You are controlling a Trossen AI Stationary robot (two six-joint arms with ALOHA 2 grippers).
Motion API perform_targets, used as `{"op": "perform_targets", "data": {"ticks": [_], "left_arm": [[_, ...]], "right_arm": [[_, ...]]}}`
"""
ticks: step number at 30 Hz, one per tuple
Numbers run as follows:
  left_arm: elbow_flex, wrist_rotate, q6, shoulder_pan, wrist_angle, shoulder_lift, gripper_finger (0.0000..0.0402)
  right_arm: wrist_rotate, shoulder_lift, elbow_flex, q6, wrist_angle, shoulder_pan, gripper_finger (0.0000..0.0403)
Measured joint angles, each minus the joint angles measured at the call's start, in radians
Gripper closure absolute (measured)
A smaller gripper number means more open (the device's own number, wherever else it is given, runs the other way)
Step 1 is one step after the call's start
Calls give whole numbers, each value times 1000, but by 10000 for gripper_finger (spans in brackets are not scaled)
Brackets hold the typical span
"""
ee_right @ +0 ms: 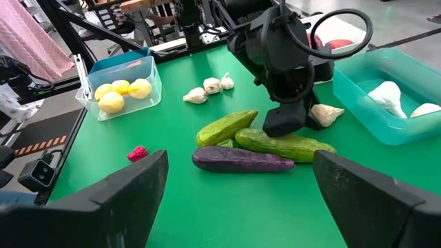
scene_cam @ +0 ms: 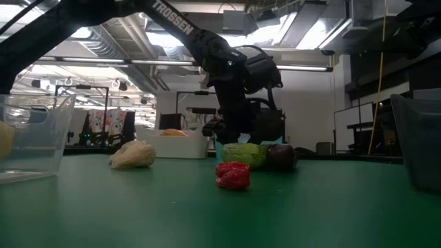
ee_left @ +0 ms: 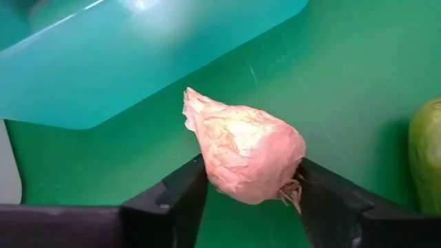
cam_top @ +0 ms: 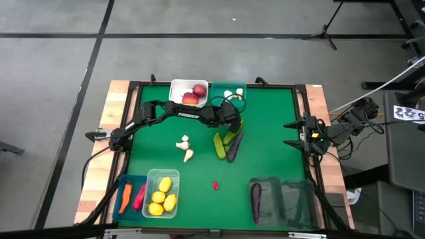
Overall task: Sort produce into baskets
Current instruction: Put the white garlic into the green bin
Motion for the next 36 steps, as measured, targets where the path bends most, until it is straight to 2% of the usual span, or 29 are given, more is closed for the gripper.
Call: {"op": "perform_targets", "data": {"ticks": [8,12,18,22,26,31,36], "left_arm": [[0,39,21,-28,-2,-1,269],[0,94,22,-53,-10,-20,275],[0,82,42,-60,-26,-103,273],[0,38,109,-31,8,-150,273],[1,35,178,13,89,-176,273],[18,36,235,85,101,-173,273],[18,133,248,158,99,-169,272]], "right_arm": [[0,0,0,0,0,0,42],[0,0,0,0,0,0,42],[0,0,0,0,0,0,42],[0,0,0,0,-1,0,42],[0,0,0,0,-1,0,42],[0,0,0,0,0,0,42],[0,0,0,0,0,0,42]]}}
